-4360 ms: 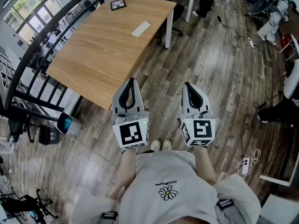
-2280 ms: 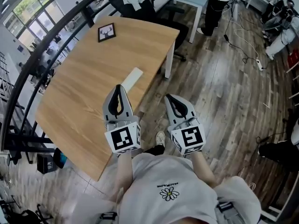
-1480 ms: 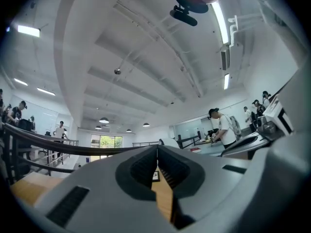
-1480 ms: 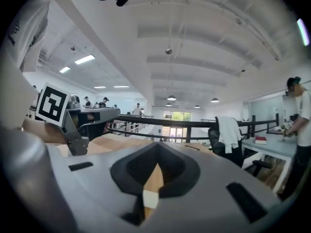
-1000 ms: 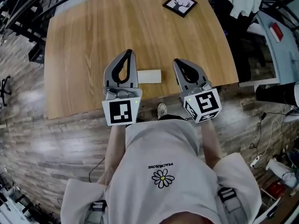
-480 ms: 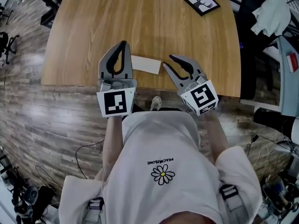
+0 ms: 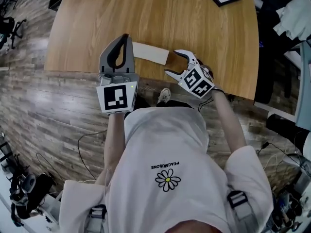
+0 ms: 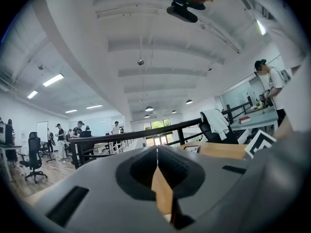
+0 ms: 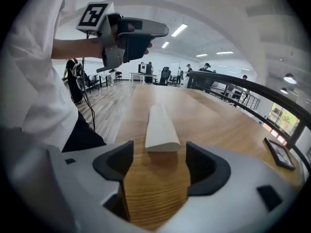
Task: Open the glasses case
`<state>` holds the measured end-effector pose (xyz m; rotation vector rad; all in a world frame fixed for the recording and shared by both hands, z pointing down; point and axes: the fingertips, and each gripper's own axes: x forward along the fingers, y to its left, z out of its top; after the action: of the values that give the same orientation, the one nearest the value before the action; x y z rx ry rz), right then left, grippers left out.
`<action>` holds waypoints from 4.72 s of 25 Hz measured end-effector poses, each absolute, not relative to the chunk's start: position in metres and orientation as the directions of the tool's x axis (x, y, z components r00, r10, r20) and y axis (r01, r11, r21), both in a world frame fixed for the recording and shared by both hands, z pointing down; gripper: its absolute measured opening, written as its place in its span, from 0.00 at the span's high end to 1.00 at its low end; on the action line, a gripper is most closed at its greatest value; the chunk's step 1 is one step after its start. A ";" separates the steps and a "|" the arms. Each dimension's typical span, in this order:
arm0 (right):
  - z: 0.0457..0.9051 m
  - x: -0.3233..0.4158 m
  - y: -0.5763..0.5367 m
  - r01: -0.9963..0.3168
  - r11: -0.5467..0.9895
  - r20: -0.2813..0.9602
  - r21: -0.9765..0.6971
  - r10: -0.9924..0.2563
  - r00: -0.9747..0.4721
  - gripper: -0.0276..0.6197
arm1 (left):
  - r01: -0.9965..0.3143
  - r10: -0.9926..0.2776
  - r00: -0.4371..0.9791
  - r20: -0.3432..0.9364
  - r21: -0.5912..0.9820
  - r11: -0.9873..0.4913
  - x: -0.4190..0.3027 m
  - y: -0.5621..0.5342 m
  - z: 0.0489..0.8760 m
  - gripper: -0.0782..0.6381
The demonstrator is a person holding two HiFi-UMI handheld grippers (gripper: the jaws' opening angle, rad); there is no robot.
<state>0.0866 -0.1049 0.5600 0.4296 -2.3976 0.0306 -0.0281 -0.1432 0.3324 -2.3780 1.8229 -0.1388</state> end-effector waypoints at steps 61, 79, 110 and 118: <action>0.585 0.075 -0.114 -0.249 0.968 0.706 0.028 -0.195 -0.680 0.53 | 0.240 -0.129 0.510 0.851 -0.284 -0.928 0.047 -0.116 0.564 0.58; 0.589 0.071 -0.113 -0.215 0.977 0.728 0.011 -0.155 -0.668 0.57 | 0.190 0.203 0.495 0.845 0.123 -0.974 0.043 -0.118 0.556 0.58; 0.587 0.079 -0.120 -0.317 0.946 0.724 -0.075 -0.167 -0.670 0.48 | 0.226 -0.083 0.501 0.861 -0.222 -0.949 0.044 -0.125 0.567 0.47; 0.589 0.071 -0.124 -0.241 0.969 0.748 -0.051 -0.123 -0.652 0.48 | 0.183 -0.157 0.478 0.864 -0.272 -0.945 0.054 -0.132 0.574 0.48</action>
<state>0.0710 -0.1244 0.5893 0.2532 -2.2865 0.1839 0.0541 -0.1324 0.5744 -2.4011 -0.0222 -1.4547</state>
